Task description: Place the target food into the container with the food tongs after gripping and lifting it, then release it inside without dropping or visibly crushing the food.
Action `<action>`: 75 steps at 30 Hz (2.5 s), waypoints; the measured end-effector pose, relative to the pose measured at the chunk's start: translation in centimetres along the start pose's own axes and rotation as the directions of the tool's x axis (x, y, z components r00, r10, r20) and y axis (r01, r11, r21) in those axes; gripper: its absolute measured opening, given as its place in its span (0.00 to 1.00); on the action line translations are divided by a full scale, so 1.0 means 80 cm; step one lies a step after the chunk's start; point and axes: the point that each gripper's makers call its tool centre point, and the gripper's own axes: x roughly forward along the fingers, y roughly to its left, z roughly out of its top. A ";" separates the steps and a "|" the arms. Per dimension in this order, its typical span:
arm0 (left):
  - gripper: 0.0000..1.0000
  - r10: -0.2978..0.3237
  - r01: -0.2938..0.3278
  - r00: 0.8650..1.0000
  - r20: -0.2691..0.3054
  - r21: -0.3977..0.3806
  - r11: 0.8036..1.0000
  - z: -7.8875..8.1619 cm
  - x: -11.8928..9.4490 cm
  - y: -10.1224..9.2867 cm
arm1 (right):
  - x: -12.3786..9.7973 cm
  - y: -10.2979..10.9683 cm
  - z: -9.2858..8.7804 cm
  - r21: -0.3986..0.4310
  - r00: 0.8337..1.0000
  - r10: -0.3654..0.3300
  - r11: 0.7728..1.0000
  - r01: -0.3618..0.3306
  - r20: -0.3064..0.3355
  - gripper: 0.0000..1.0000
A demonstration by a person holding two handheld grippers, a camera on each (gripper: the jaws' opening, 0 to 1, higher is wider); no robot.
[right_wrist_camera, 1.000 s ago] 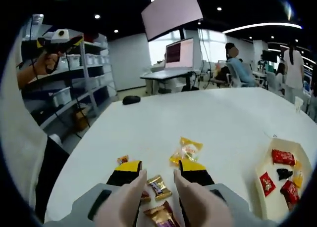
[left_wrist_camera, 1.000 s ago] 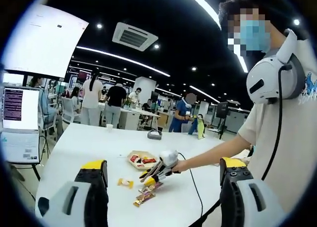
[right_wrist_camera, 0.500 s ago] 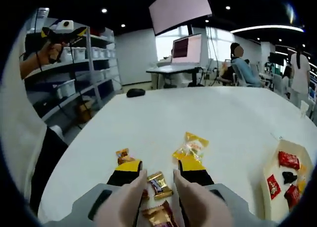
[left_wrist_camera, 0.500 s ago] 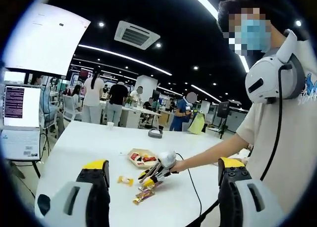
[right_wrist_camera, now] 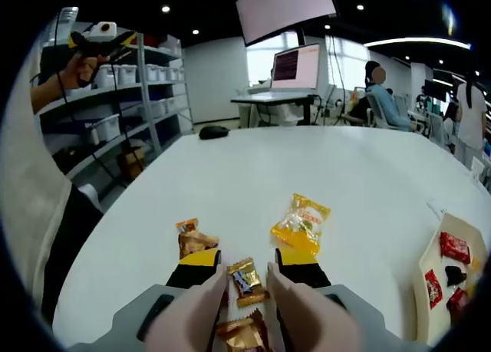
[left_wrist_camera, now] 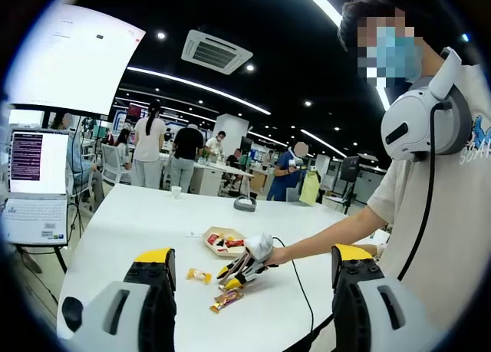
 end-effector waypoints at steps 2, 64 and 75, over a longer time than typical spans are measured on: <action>0.83 -0.001 0.001 1.000 -0.005 0.003 1.000 -0.004 0.001 0.000 | -0.001 -0.003 -0.004 0.073 1.000 -0.009 0.997 0.010 -0.008 0.26; 0.81 -0.098 0.098 0.995 -0.005 0.000 0.995 -0.002 0.027 -0.026 | -0.167 -0.042 0.094 0.148 0.903 -0.406 0.911 0.386 0.144 0.19; 0.82 -0.091 0.091 0.996 0.014 -0.021 0.996 -0.005 0.025 -0.024 | -0.207 -0.062 0.120 0.109 0.878 -0.452 0.891 0.440 0.158 0.19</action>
